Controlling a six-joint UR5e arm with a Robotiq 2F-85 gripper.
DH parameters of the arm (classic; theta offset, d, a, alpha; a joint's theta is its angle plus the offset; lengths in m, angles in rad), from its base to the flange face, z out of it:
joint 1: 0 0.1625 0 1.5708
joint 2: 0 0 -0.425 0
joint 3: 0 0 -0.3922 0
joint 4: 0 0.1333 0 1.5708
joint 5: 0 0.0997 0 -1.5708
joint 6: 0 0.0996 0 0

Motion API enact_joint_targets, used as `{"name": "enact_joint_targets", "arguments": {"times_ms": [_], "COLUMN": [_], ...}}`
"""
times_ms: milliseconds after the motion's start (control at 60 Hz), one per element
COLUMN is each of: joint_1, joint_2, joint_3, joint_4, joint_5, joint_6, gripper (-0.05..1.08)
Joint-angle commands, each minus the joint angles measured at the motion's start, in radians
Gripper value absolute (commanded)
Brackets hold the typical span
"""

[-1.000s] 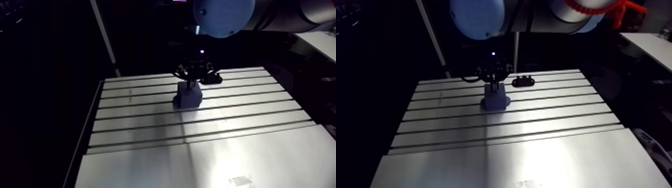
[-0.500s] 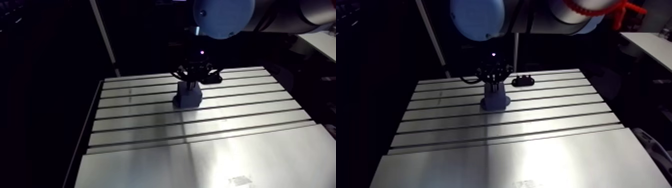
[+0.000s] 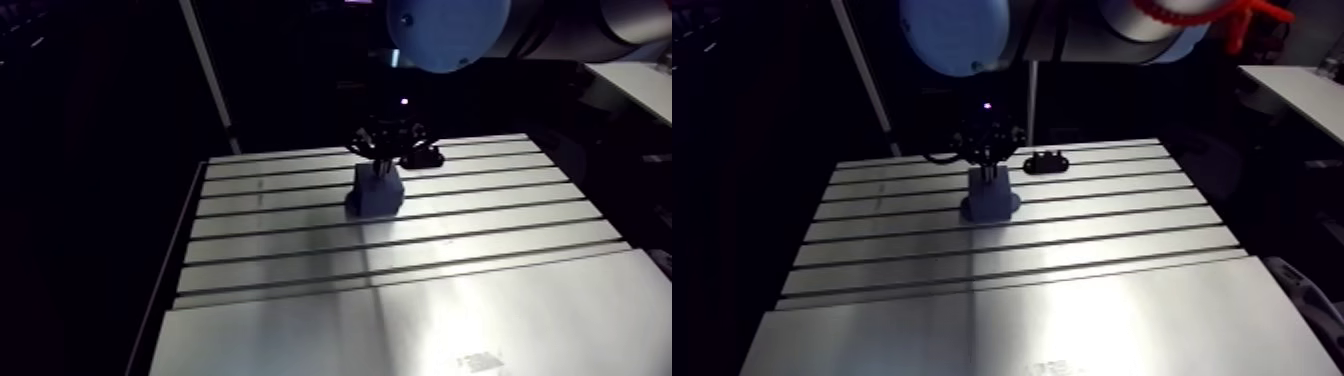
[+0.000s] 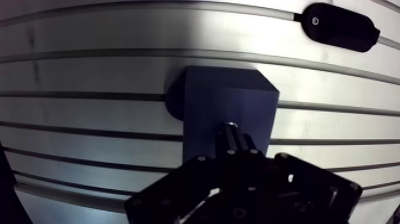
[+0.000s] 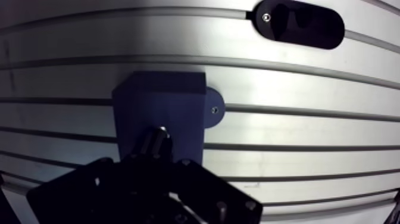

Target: Pick up the M10 bolt and insert it into the hex recess until seated.

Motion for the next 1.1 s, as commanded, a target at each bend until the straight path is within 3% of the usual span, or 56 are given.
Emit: {"name": "enact_joint_targets", "arguments": {"times_ms": [17,583,967,983,1000,1017,1033,1050,1067,1083,1100], "joint_1": [0.0,0.005,0.008,0.009,0.012,0.012,0.014,0.014,0.014,0.014,0.014], "joint_2": [-0.007,-0.026,-0.104,-0.112,-0.12,-0.12,-0.126,-0.126,-0.132,-0.132,-0.134], "joint_3": [-0.01,-0.053,-0.141,-0.146,-0.151,-0.151,-0.159,-0.159,-0.165,-0.165,-0.17], "joint_4": [0.016,0.118,0.262,0.263,0.268,0.268,0.276,0.276,0.287,0.287,0.301], "joint_5": [-0.001,-0.001,0.002,0.001,0.001,0.001,-0.003,-0.003,-0.002,-0.002,-0.004], "joint_6": [-0.001,-0.006,-0.005,-0.005,-0.006,-0.006,-0.006,-0.006,-0.006,-0.006,-0.007], "gripper": [1.08,1.08,1.06,0.96,0.75,0.75,0.49,0.49,0.24,0.24,0.01]}}
